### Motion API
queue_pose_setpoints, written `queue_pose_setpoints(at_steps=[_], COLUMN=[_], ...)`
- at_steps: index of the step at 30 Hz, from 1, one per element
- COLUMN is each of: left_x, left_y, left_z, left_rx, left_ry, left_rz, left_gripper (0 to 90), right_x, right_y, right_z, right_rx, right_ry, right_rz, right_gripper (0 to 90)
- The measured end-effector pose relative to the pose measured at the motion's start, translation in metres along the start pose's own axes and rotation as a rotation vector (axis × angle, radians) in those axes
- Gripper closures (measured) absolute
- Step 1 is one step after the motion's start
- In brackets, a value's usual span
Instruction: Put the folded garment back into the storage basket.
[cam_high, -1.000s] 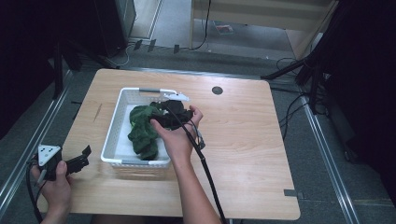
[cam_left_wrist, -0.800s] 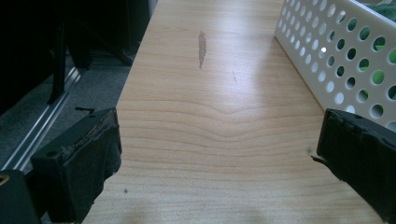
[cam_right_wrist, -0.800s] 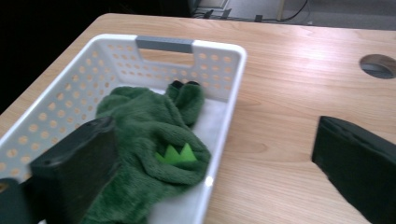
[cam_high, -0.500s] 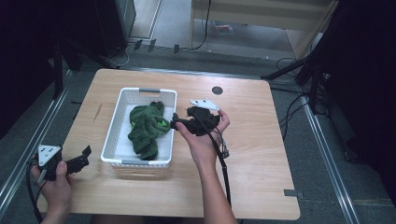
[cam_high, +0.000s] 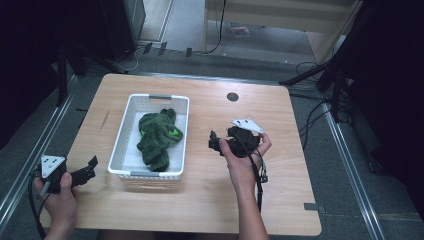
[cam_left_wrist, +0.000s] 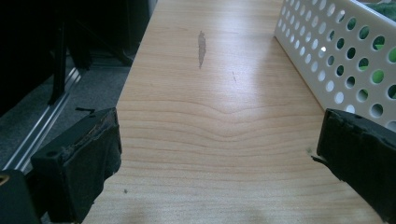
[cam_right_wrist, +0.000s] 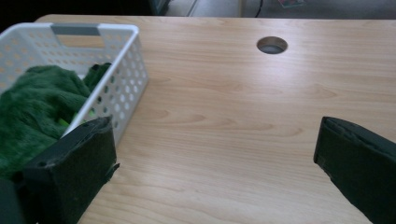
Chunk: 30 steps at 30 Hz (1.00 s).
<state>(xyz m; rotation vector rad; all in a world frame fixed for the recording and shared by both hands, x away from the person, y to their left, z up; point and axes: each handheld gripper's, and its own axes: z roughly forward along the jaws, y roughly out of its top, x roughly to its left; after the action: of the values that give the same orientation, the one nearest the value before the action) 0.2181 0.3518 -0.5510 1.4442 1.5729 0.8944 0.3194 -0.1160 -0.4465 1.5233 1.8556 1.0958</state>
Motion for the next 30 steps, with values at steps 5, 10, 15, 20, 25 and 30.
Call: queue_pose_setpoints(at_steps=[5,10,15,20,25,30], left_x=[0.000,0.000,0.000,-0.001,-0.001,-0.001], left_y=[0.000,0.000,0.000,0.000,0.000,0.000], left_z=[0.000,0.000,-0.001,-0.001,-0.001,-0.001], left_rx=[0.001,-0.001,-0.002,-0.003,-0.004,-0.005], left_ry=[0.000,0.001,0.003,0.003,0.004,0.005], left_rz=[0.000,0.004,0.005,0.009,0.010,0.010], left_gripper=[0.8,0.8,0.8,0.9,0.9,0.8], right_x=[-0.017,-0.035,-0.052,-0.069,-0.085,-0.105], right_y=[-0.011,-0.026,-0.040,-0.053,-0.065,-0.083], right_z=[-0.004,-0.009,-0.013,-0.018,-0.022,-0.024], right_rx=[0.004,0.009,0.014,0.012,0.014,0.024], right_ry=[-0.025,-0.052,-0.070,-0.084,-0.094,-0.097], right_rz=[0.007,0.004,0.002,0.015,0.027,0.045], right_gripper=[0.0,0.0,0.0,0.0,0.0,0.0])
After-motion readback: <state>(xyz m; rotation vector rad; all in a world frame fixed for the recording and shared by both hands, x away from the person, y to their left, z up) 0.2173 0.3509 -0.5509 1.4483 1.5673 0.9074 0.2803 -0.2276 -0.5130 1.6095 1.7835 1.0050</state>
